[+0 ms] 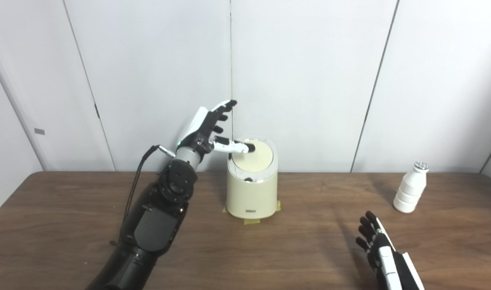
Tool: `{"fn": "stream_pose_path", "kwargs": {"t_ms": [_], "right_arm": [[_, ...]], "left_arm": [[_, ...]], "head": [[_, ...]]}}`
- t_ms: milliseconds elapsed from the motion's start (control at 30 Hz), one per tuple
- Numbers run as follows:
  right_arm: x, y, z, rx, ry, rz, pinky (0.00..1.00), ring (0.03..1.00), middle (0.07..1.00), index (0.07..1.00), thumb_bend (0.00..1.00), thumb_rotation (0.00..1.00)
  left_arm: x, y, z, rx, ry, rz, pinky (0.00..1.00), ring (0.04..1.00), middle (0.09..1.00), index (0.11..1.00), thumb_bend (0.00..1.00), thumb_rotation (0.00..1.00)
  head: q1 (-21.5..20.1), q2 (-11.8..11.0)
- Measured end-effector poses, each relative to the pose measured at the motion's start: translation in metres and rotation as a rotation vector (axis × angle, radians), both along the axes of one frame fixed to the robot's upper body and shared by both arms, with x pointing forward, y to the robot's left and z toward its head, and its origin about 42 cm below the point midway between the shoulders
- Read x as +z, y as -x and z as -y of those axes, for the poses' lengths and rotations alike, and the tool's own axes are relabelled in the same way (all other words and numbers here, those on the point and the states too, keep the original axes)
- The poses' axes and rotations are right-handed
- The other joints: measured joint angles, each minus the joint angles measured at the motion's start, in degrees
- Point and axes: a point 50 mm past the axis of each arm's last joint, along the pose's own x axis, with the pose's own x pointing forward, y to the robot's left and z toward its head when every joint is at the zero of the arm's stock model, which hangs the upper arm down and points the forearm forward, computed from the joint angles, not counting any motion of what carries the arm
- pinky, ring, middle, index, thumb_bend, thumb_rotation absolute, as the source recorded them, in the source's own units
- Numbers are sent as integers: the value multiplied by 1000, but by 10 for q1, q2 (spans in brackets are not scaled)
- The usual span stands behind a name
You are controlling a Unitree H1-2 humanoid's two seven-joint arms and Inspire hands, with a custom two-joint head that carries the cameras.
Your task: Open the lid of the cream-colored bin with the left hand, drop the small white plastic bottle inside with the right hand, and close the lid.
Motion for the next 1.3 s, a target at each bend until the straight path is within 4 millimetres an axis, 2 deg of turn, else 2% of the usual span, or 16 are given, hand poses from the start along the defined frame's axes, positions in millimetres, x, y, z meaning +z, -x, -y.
{"fn": "stream_pose_path", "kwargs": {"t_ms": [200,333,467,667,967,1067,1200,1300], "right_arm": [[1,0,-1,-6,9,2,926,956,961,968,497,929],[1,0,0,-9,10,2,930,959,962,968,534,935],[1,0,-1,-9,9,3,934,965,968,972,508,938],[1,0,-1,-14,5,4,935,959,960,963,515,914],[1,0,0,-16,3,4,933,961,960,966,516,909],[1,0,0,-16,2,4,934,961,962,967,511,901],[1,0,0,-17,1,4,931,958,960,965,515,890],[1,0,0,-18,-2,5,928,958,960,966,521,891]], "left_arm": [[-9,-5,5,-12,-83,49,766,856,899,912,920,106],[-14,-8,7,-17,-145,85,748,857,900,912,918,111],[-18,-7,10,-23,-232,130,725,847,894,900,924,131],[-23,-8,9,-28,-346,203,752,849,880,887,902,110],[-27,-10,6,-49,-521,327,755,829,865,895,939,77],[-25,-9,8,-50,-580,388,729,813,853,883,967,69],[-23,-8,12,-71,-648,458,754,799,838,877,993,65],[-21,-9,14,-93,-703,502,808,824,854,902,996,68]], "head": [[-3,2],[-4,2],[-8,2],[-8,1],[-6,2],[-6,2],[-4,3],[-4,3]]}}
